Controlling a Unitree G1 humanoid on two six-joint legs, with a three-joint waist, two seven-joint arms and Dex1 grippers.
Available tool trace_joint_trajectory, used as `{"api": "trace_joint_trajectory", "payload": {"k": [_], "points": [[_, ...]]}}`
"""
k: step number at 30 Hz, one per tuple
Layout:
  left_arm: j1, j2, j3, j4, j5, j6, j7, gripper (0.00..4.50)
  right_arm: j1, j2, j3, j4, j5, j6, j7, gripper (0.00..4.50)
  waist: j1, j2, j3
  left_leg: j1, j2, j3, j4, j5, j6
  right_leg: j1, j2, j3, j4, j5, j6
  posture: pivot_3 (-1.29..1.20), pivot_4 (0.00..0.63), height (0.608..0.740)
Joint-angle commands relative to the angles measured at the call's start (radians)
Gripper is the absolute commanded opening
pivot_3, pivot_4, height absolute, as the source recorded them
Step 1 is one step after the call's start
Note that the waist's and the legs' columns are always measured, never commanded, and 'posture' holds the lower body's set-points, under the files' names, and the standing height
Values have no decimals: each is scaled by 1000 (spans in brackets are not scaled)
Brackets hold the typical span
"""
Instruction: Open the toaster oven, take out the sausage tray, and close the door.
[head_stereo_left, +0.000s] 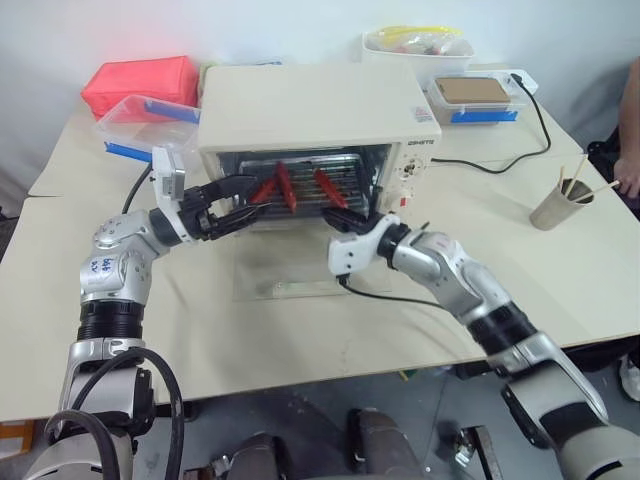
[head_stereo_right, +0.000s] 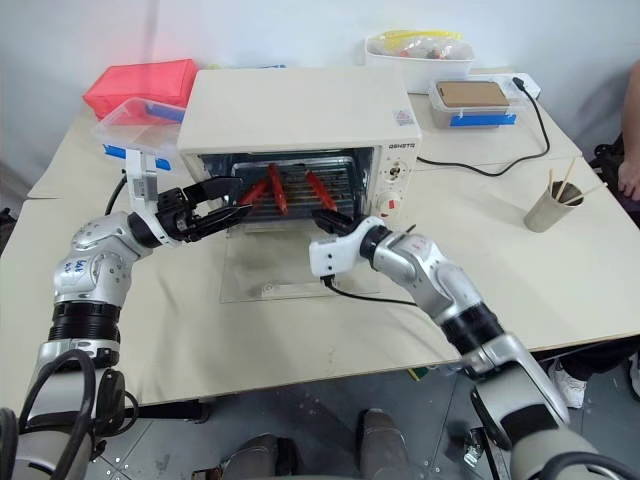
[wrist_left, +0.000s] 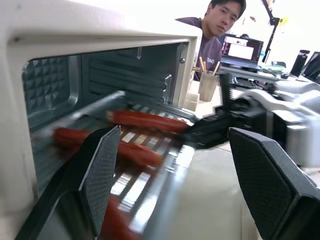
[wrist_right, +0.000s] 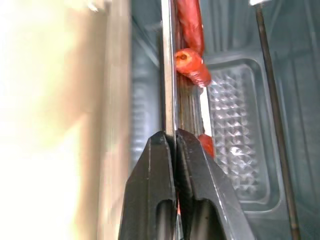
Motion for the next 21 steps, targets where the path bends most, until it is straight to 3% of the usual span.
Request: {"api": "trace_joint_trajectory", "payload": {"k": [1,8,13,21], "points": [[-14,36,45,30,2,-8,6,3647,86,-49,-82,-201,25,46,49,13,6,0,0,0,0,0,0,0,0,0,0,0,0,0,0,0,150,740],[-13,44,62,47,-9,11,6,3647,226,-87,-129,-377,34,104,121,13,37,-1,0,0,0,0,2,0,0,1,0,0,0,0,0,0,150,740],[8,76,92,0,-66,180,16,3647,304,-128,-165,-463,56,113,173,13,46,-1,1,0,0,0,2,0,0,1,0,0,0,0,0,0,150,740],[83,235,140,-142,-258,934,161,3647,410,-151,-187,-552,92,101,214,13,50,-3,2,1,0,0,1,0,0,2,0,0,-1,0,0,0,150,740]]}}
